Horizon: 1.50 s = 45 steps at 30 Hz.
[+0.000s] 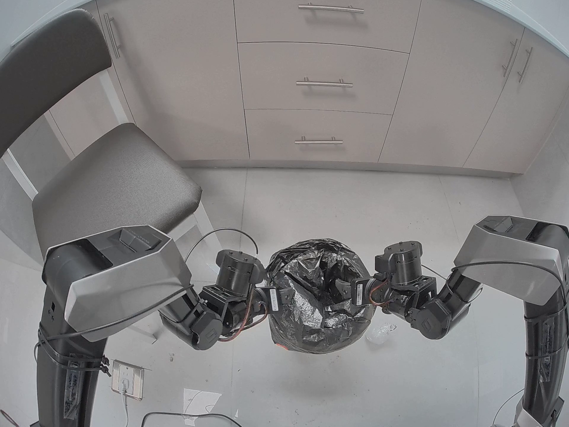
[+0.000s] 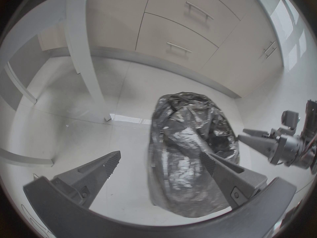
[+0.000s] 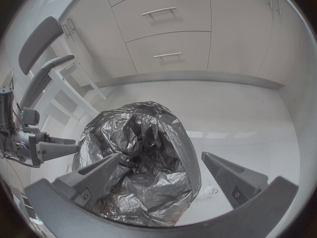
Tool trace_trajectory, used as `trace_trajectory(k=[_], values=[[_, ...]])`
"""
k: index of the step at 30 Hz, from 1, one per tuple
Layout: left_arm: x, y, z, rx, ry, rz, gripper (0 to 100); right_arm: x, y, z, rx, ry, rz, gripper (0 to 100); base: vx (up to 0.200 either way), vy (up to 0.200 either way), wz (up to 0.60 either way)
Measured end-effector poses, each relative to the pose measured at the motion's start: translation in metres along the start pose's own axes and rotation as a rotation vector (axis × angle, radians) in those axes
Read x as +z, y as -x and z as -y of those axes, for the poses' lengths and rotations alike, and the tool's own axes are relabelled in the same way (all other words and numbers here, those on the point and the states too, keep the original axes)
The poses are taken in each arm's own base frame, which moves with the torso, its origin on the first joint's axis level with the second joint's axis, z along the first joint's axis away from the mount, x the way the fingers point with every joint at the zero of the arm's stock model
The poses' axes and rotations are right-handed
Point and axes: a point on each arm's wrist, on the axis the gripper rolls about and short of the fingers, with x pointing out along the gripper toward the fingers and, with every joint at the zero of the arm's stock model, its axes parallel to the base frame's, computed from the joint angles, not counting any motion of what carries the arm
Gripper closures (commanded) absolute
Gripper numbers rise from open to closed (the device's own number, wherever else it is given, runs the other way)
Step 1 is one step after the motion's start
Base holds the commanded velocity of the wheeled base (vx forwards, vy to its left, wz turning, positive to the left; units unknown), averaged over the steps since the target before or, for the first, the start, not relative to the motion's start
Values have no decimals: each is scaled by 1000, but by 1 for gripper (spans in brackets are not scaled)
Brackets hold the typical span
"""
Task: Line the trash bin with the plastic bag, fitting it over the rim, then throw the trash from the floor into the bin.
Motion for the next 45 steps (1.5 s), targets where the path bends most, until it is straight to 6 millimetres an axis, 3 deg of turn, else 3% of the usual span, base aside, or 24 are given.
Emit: trace_trajectory(k=[5,10,29,45], values=[[-2,1,22,-18,9,-32,0,-3,2,2,2,-11,-11,0,0,0,0],[-3,-2,31,-18,14,-52,0,-3,2,4,-2,-15,-11,0,0,0,0],[-22,-34,19,110,-92,-203,0,-9,-4,5,-2,-17,-3,0,0,0,0],[-7,-47,24,231,-131,-436,0,-13,-7,5,-2,-16,-4,0,0,0,0]])
